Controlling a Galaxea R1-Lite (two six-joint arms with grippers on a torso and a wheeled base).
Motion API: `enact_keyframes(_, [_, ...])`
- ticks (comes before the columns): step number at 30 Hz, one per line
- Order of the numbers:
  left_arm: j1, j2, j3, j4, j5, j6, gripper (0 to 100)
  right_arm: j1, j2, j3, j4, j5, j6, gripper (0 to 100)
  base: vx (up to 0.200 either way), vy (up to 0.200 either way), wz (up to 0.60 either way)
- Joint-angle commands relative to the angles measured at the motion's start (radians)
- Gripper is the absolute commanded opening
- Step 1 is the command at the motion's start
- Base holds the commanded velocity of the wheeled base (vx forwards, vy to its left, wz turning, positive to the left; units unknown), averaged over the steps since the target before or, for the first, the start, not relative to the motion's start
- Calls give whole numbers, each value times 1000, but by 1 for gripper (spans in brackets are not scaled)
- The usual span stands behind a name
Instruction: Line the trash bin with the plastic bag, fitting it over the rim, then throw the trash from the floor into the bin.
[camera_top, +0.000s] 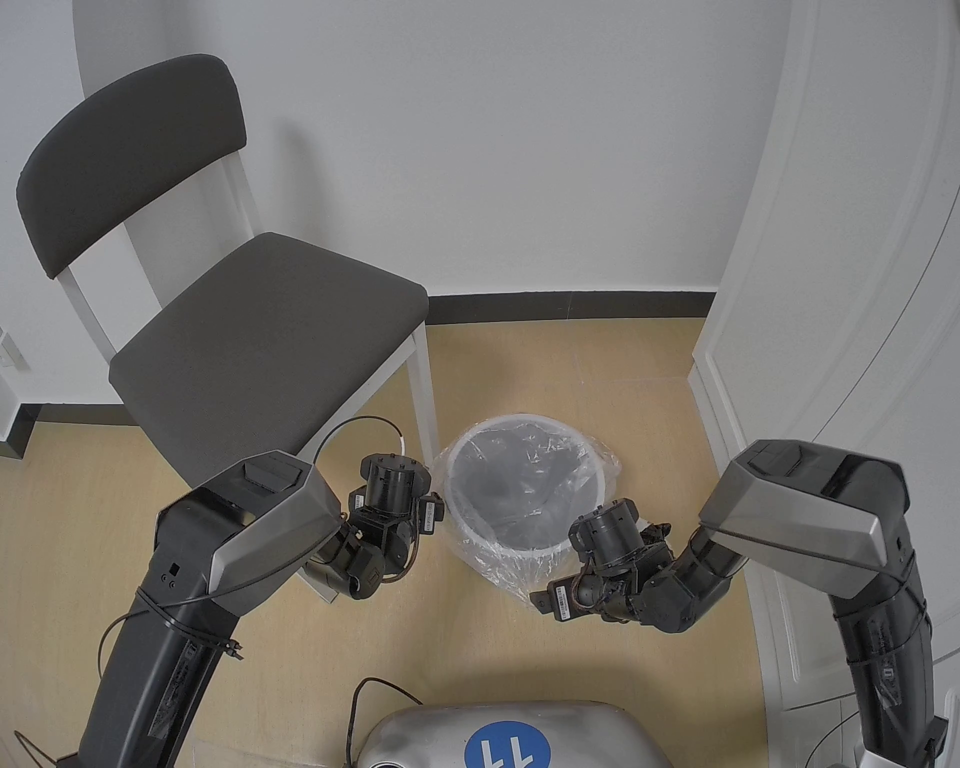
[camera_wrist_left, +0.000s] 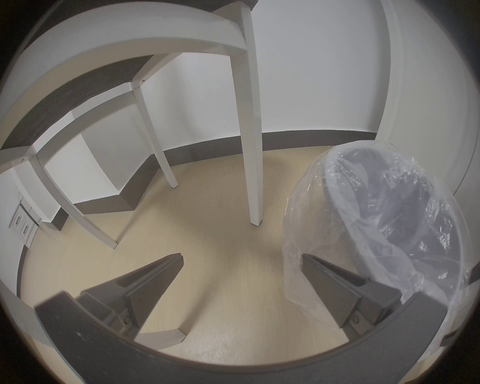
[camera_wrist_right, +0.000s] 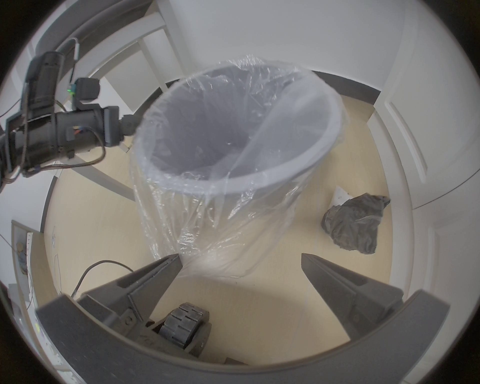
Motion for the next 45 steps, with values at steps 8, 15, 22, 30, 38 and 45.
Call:
enact_keyframes(8, [1,12,-25,25,0,-12,100,-95,-312,169,9,63,-131,100,0,0,0])
enact_keyframes(15, [1,12,-25,25,0,-12,100,-216,-293,78,12,73,-151,100,0,0,0])
enact_keyframes(22, [1,12,-25,25,0,-12,100,-274,-117,-155,3,61,4,100,0,0,0])
enact_keyframes(30, [1,12,-25,25,0,-12,100,-305,27,-307,11,32,32,100,0,0,0])
enact_keyframes(38, [1,12,-25,25,0,-14,100,-328,95,-373,15,30,35,100,0,0,0])
enact_keyframes(45, [1,12,-25,25,0,-12,100,-331,181,-465,61,32,33,100,0,0,0])
